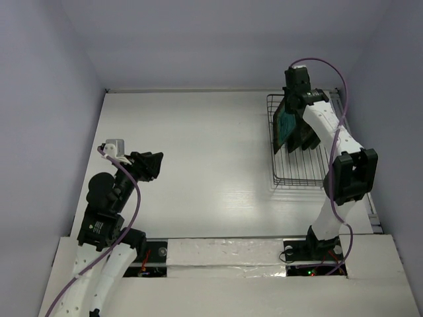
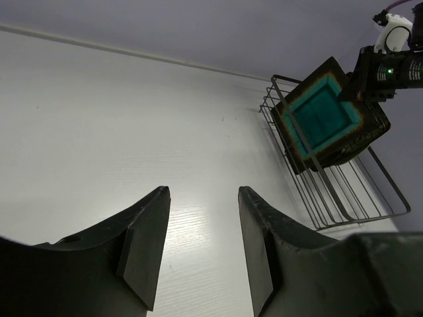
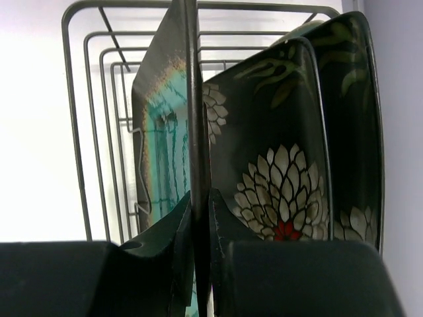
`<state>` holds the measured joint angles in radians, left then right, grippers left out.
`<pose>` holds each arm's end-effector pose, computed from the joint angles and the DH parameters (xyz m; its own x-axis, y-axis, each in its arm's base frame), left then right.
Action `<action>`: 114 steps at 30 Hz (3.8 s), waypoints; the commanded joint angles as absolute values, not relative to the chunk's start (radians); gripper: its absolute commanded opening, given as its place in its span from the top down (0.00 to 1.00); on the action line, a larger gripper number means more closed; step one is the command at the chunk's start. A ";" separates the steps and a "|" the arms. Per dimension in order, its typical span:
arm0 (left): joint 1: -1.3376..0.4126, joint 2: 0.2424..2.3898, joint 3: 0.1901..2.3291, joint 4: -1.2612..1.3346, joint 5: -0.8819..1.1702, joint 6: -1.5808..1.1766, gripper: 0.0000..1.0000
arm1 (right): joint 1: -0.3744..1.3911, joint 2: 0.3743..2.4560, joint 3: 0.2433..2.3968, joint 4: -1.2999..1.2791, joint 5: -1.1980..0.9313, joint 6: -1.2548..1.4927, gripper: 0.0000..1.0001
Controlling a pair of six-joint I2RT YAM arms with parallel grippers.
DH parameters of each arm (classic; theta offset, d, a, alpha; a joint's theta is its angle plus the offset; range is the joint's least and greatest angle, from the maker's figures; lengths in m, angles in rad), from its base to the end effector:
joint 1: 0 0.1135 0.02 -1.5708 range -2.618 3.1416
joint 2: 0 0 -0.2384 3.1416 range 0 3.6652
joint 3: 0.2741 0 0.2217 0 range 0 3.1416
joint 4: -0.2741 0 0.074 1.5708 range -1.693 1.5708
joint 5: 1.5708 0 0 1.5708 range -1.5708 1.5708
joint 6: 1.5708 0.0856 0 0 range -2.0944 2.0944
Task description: Unload the plates from the dish rack
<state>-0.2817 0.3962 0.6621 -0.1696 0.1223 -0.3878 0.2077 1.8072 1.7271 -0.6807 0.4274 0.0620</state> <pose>0.1397 -0.0513 0.3348 -0.0629 -0.3725 -0.9259 0.3983 0.8413 -0.3655 0.4020 0.0485 0.2833 -0.6668 -0.0829 -0.7406 0.1477 0.9594 -0.2404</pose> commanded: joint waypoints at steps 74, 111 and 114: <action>-0.287 0.393 0.652 -0.140 0.112 -0.394 0.13 | 0.788 2.192 1.760 0.009 0.110 0.812 0.00; -0.287 0.469 0.649 -0.123 0.180 -0.380 0.64 | 0.091 1.535 1.493 -0.505 0.457 0.152 0.48; -0.287 0.463 0.650 -0.126 0.167 -0.382 0.64 | 0.080 1.583 1.509 -0.505 0.440 0.149 0.49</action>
<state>-0.2817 0.4637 0.6605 -0.1692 0.1642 -0.3878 0.0902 1.5677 1.4612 -0.5327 0.4820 0.1711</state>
